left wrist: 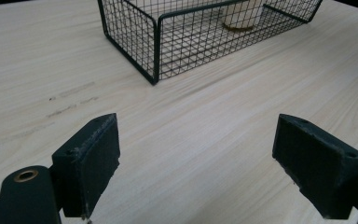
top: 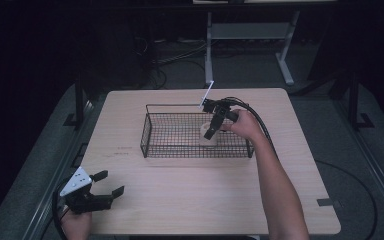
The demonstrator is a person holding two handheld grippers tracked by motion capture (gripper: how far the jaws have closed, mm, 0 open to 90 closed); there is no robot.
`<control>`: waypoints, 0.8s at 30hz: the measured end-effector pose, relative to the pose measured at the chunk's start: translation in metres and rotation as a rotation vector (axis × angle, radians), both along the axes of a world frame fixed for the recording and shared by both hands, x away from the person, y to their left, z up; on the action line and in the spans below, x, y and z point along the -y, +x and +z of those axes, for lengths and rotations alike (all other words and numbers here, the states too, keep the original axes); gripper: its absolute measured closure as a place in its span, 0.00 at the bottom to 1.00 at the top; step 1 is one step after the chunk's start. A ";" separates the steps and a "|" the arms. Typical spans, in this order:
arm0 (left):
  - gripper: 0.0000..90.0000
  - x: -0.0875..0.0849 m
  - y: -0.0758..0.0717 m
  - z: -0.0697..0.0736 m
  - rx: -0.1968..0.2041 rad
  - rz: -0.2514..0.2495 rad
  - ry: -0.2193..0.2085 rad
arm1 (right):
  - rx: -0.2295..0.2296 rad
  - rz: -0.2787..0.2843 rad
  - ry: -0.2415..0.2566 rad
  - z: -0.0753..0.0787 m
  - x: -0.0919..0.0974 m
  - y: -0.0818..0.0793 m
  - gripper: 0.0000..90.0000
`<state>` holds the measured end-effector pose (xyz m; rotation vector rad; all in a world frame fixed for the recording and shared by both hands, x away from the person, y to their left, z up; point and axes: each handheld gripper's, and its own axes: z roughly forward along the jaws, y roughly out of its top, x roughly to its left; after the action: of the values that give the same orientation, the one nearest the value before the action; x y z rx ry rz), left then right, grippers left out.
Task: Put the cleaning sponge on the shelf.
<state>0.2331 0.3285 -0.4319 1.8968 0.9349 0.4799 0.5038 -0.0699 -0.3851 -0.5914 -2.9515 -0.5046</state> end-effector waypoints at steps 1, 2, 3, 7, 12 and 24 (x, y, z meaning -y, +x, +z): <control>0.15 0.001 0.000 0.000 -0.002 -0.002 0.005 | -0.002 -0.002 -0.002 0.000 0.001 0.000 0.25; 0.15 0.001 0.000 -0.001 -0.008 -0.002 0.009 | -0.004 -0.005 -0.004 0.000 0.001 0.001 0.22; 0.15 0.002 0.001 -0.001 -0.011 -0.002 0.009 | -0.002 -0.009 -0.005 0.000 0.002 0.001 0.21; 0.15 0.000 0.000 -0.001 -0.008 -0.004 0.013 | -0.004 -0.009 0.004 0.001 0.002 0.000 0.21; 0.15 -0.003 -0.001 -0.001 -0.010 0.007 0.001 | 0.001 -0.011 0.004 0.003 -0.001 -0.001 0.19; 0.15 -0.007 -0.007 -0.001 -0.004 0.018 0.000 | 0.040 -0.050 0.043 0.026 0.006 -0.007 0.18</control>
<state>0.2264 0.3359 -0.4328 1.8911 0.9552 0.4869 0.4972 -0.0761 -0.3591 -0.6588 -2.9621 -0.5899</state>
